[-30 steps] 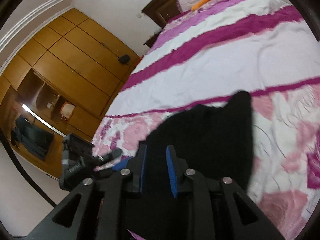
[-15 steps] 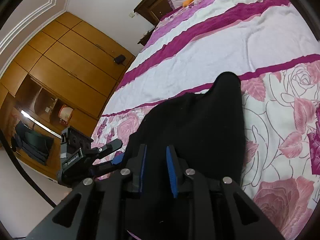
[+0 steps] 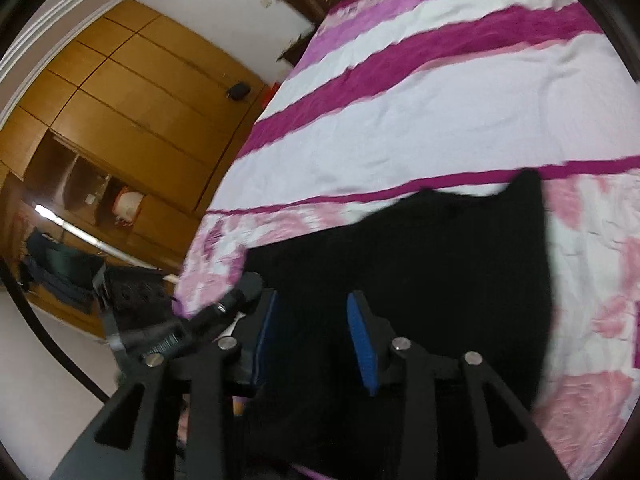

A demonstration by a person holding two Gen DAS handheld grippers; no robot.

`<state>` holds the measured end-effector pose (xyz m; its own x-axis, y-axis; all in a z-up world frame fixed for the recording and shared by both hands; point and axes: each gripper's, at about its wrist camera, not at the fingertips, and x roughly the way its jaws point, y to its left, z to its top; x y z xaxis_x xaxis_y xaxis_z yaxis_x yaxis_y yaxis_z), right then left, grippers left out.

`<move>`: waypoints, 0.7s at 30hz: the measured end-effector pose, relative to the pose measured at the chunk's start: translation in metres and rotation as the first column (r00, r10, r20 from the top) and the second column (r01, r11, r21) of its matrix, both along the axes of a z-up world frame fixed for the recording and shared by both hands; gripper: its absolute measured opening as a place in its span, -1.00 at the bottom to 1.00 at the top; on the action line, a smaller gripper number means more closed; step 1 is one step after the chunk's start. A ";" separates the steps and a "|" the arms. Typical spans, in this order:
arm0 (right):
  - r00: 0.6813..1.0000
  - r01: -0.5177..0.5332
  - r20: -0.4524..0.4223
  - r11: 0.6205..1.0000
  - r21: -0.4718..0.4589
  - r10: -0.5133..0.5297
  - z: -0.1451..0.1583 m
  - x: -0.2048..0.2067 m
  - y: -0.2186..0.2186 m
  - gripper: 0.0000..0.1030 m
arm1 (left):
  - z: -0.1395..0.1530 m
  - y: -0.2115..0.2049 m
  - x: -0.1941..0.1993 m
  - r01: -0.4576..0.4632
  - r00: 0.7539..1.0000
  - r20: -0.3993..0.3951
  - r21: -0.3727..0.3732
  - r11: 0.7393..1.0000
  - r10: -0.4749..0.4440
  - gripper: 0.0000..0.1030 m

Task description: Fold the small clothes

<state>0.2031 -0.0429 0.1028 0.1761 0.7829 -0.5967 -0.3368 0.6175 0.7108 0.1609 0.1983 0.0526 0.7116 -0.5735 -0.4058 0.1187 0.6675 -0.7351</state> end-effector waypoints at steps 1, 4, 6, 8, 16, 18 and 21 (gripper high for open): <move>1.000 -0.008 -0.029 1.000 0.007 0.008 0.004 0.005 0.007 -0.22 | 0.005 -0.003 -0.003 0.018 0.999 0.030 0.004 1.000 -0.019 -1.00; 0.988 -0.041 -0.147 0.999 -0.004 0.040 0.009 0.024 0.030 0.22 | 0.018 -0.013 -0.008 0.063 0.993 0.094 0.036 0.997 -0.066 -1.00; 0.980 -0.060 -0.193 0.991 -0.117 0.036 0.012 0.035 0.048 0.23 | 0.023 -0.018 -0.010 0.081 0.989 0.117 0.058 0.995 -0.088 -1.00; 0.974 -0.094 -0.221 0.976 -0.195 0.050 0.012 0.042 0.062 0.23 | 0.026 -0.023 -0.012 0.089 0.987 0.129 0.083 0.993 -0.099 -1.00; 0.944 -0.166 -0.328 0.922 -0.350 0.045 0.005 0.050 0.082 0.23 | 0.025 -0.034 -0.009 0.124 0.985 0.103 0.150 0.981 -0.141 -1.00; 0.942 -0.174 -0.332 0.909 -0.380 0.042 0.002 0.050 0.083 0.25 | 0.026 -0.039 -0.009 0.125 0.984 0.102 0.178 0.976 -0.144 -1.00; 0.939 -0.185 -0.341 0.896 -0.403 0.040 -0.001 0.049 0.087 0.25 | 0.024 -0.046 -0.007 0.127 0.985 0.086 0.199 0.972 -0.146 -1.00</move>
